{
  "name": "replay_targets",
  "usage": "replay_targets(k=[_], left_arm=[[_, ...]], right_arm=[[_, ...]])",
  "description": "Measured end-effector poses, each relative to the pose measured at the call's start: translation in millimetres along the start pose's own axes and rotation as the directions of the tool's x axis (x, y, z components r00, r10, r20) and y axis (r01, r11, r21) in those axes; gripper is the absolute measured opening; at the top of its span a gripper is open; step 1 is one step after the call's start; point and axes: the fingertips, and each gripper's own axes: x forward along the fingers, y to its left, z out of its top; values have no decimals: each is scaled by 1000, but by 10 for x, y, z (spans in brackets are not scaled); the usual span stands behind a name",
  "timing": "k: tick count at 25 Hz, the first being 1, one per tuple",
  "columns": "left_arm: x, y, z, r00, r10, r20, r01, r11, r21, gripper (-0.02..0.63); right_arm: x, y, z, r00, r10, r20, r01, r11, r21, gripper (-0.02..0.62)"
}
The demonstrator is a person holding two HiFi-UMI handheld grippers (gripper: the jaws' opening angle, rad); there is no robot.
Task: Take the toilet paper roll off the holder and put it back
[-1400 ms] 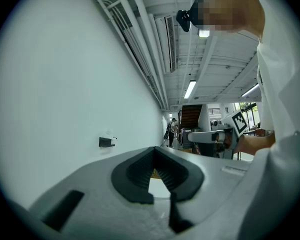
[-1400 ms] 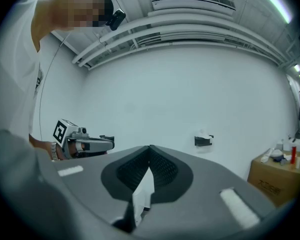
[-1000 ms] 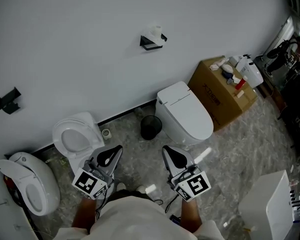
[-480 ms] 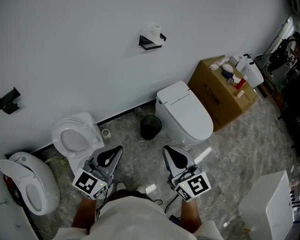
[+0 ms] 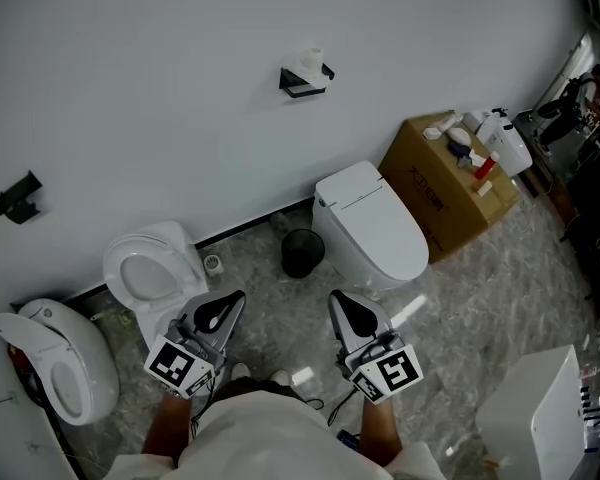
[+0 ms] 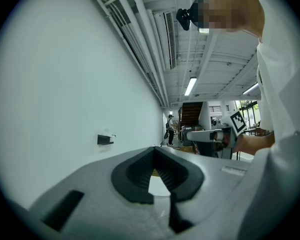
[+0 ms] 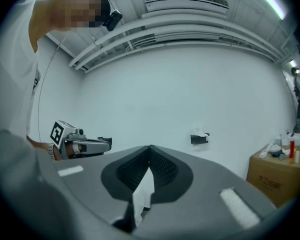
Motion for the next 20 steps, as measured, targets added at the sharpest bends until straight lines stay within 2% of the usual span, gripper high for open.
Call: replay_targets(k=[9,20], left_arm=[[260,-120,-24,1000,7,-21,-6,1000,23,-2],[717,-198,-62,999,-22,-31,24,999,42,-2]], right_arm=[[-171,-340,14,999,-16,33,16,1000,13,8],[-286,-856,-7,994,-72,79,68,996,53,8]])
